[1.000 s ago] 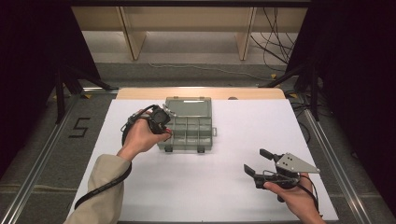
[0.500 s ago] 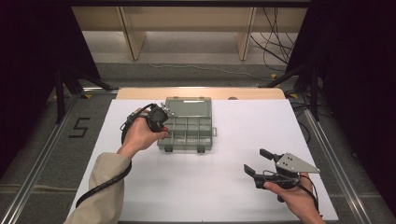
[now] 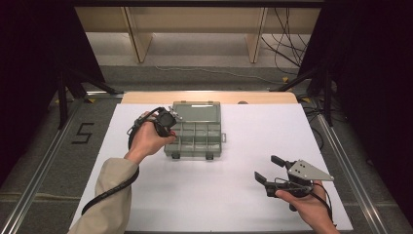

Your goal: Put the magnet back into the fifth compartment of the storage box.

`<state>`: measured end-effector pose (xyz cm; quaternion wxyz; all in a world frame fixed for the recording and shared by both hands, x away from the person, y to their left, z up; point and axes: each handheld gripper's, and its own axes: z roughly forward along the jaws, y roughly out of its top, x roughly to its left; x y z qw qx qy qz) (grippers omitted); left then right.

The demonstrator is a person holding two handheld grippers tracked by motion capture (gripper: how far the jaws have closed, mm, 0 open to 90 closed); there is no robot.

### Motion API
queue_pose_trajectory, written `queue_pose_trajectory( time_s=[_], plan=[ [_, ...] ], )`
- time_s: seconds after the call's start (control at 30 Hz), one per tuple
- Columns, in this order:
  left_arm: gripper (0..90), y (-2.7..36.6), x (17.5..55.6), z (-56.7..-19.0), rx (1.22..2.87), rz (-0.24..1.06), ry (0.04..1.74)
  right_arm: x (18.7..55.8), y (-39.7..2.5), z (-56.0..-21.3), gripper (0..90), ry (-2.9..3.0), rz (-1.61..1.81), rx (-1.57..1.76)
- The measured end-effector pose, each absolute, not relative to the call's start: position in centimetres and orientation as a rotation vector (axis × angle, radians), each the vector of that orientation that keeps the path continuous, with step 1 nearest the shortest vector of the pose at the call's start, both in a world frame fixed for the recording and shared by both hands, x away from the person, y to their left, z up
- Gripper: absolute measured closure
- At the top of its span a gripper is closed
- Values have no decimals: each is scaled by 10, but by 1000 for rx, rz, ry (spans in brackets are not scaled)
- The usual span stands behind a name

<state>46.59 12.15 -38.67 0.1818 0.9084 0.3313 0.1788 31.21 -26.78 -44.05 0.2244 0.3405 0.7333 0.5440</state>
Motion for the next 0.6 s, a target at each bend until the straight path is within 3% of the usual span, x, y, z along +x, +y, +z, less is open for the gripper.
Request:
queue_pose_trajectory(
  time_s=[0.6],
  plan=[
    [629,122,473,-395,2616,498,934,312,-268,-440,180,2029,1503,942]
  ],
)
